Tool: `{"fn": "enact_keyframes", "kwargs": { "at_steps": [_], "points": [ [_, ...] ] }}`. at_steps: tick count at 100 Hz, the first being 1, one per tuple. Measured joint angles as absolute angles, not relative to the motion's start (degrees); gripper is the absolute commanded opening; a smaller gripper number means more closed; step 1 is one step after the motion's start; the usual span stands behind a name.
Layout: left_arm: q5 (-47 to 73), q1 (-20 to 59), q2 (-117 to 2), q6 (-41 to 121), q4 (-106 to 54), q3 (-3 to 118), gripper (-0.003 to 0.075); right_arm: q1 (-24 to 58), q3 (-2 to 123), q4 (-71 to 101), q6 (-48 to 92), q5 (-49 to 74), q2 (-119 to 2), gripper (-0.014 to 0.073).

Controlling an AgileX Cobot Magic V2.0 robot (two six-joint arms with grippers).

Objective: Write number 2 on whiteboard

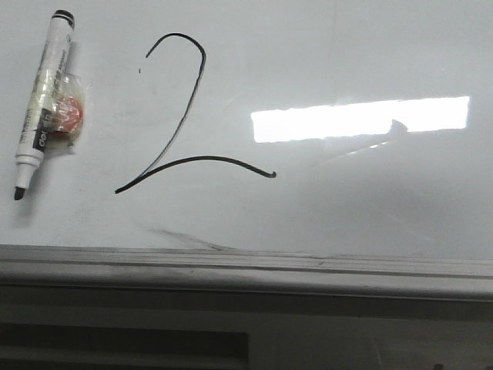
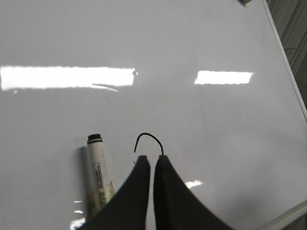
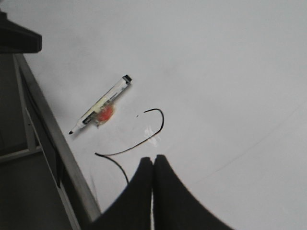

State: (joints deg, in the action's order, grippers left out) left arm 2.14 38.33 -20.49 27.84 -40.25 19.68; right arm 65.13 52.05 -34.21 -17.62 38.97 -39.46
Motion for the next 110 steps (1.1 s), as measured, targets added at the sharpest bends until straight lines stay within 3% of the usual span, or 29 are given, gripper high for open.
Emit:
{"fn": "enact_keyframes", "kwargs": {
  "at_steps": [24,45,110],
  "points": [
    [0.6,38.3,-10.7,27.8,-30.4,15.5,-0.0019,65.1,27.9,-34.0,-22.3,32.1,-15.6,-0.0071],
    [0.5,38.3,-9.8,27.8,-29.5,15.0,-0.0020,65.1,19.9,-33.0,-23.1,29.3,-3.8,-0.0071],
    [0.5,38.3,-9.7,27.8,-29.4,14.9,-0.0020,65.1,18.1,-33.0,-23.1,29.1,-1.8,-0.0071]
  ]
}}
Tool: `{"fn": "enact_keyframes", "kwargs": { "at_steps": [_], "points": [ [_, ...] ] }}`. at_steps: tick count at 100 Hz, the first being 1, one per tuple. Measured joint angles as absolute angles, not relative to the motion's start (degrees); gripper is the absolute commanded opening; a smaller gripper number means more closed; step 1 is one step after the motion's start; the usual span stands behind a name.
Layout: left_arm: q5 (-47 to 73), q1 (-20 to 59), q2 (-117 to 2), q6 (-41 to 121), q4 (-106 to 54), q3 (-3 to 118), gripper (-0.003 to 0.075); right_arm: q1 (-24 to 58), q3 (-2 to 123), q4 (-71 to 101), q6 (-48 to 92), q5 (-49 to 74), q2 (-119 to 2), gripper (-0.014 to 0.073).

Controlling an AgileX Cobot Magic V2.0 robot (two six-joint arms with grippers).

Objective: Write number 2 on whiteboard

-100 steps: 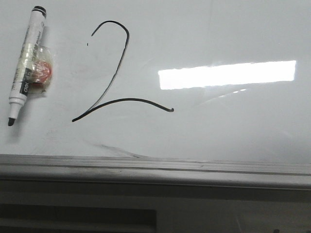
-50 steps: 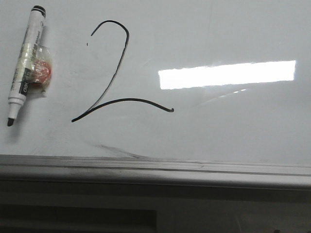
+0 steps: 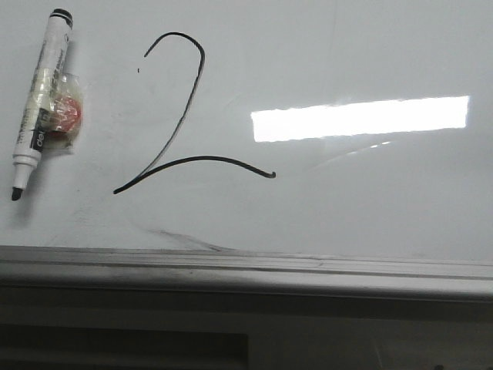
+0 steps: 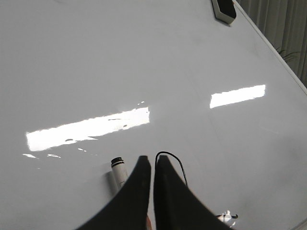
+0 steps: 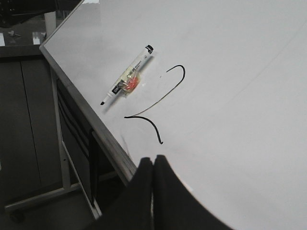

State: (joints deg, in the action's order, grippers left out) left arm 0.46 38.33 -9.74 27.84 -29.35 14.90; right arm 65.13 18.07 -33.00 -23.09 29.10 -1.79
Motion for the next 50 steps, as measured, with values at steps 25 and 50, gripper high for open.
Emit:
{"fn": "enact_keyframes", "kwargs": {
  "at_steps": [25,50],
  "points": [
    [-0.5,31.3,-9.7,27.4,-22.9,13.4,-0.0019,65.1,18.1,-33.0,-23.2,29.1,-1.8,-0.0071],
    [0.0,12.7,-5.7,21.6,-13.3,7.6,-0.0020,65.1,18.1,-33.0,-23.2,29.1,-1.8,-0.0071]
  ]
}}
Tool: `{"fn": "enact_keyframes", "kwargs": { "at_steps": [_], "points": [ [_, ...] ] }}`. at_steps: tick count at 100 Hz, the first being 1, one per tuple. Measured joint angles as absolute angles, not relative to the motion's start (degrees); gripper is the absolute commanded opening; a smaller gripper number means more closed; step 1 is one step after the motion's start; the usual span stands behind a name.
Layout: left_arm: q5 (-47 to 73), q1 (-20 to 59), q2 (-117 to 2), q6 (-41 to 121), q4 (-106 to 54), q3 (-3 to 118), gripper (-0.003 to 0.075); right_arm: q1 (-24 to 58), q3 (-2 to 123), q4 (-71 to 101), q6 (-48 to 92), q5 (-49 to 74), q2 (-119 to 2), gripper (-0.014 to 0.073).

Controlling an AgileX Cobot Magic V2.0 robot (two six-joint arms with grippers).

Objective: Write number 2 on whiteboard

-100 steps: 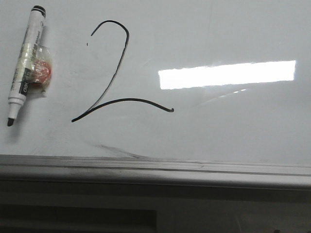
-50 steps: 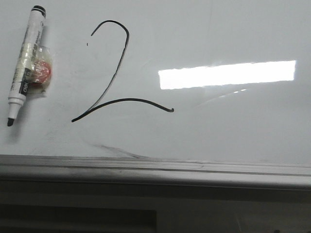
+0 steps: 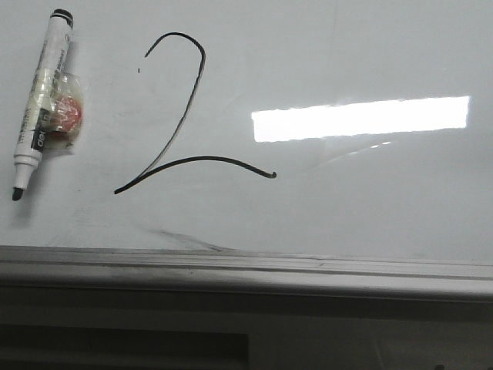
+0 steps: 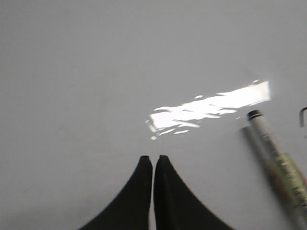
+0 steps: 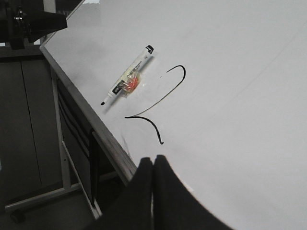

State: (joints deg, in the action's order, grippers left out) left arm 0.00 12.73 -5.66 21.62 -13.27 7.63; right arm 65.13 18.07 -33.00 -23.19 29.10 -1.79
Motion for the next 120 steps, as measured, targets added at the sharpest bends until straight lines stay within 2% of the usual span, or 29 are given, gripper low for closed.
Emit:
{"fn": "enact_keyframes", "kwargs": {
  "at_steps": [15,39,65,120],
  "points": [
    [2.3,4.9,-2.1,11.0,-5.0,3.1,-0.0019,65.1,18.1,-33.0,-23.2,29.1,-1.8,-0.0071],
    [3.8,-2.0,0.3,8.3,-2.8,-0.3,-0.0019,65.1,18.1,-33.0,-23.2,29.1,-1.8,-0.0071],
    [18.8,-2.3,0.3,8.1,-2.0,-0.3,-0.0019,65.1,18.0,-33.0,-23.2,29.1,-1.7,-0.0071],
    [19.5,-2.3,0.3,8.1,-1.2,-0.2,-0.0019,65.1,18.0,-33.0,-23.2,29.1,-1.7,-0.0071]
  ]
}}
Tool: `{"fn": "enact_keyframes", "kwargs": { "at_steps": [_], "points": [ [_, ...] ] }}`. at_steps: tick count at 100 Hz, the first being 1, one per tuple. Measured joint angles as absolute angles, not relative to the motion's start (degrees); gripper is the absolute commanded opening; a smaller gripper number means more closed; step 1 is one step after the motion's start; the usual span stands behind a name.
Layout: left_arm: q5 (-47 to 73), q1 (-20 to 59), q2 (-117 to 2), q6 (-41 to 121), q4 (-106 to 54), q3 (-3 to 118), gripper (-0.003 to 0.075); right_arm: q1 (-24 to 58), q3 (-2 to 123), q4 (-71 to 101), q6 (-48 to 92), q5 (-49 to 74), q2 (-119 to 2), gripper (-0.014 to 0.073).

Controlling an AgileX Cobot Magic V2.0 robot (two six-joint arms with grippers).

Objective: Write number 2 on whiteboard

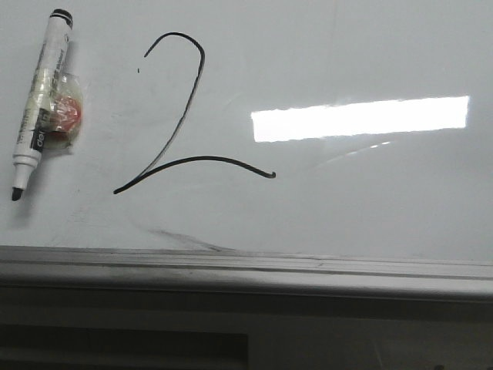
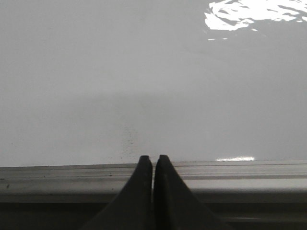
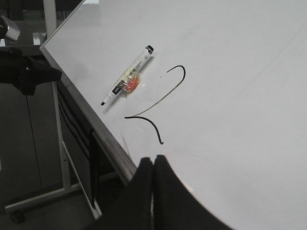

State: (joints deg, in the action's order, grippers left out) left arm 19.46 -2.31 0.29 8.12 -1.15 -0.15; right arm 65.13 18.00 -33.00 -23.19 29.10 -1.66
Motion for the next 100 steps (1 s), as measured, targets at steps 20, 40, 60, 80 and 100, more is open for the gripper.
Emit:
{"fn": "enact_keyframes", "kwargs": {
  "at_steps": [20,40,60,80,100],
  "points": [
    [19.5,-2.3,0.3,8.1,-1.2,-0.2,-0.0019,65.1,18.0,-33.0,-23.2,29.1,-1.7,-0.0071],
    [19.5,-2.3,0.3,8.1,-1.2,-0.2,-0.0019,65.1,18.0,-29.7,-23.2,27.4,-1.7,-0.0071],
    [19.5,-2.3,0.3,8.1,-1.2,-0.2,-0.0019,65.1,18.0,-21.8,-23.2,22.5,-1.7,-0.0071],
    [19.6,-2.3,0.3,8.1,-1.2,-0.2,-0.0019,60.2,18.0,-17.4,-23.2,18.0,-3.3,-0.0071],
    [19.6,-2.3,0.3,8.1,-1.2,-0.2,-0.0019,42.7,18.0,-13.9,-23.2,16.7,-10.1,-0.0071]
  ]
}}
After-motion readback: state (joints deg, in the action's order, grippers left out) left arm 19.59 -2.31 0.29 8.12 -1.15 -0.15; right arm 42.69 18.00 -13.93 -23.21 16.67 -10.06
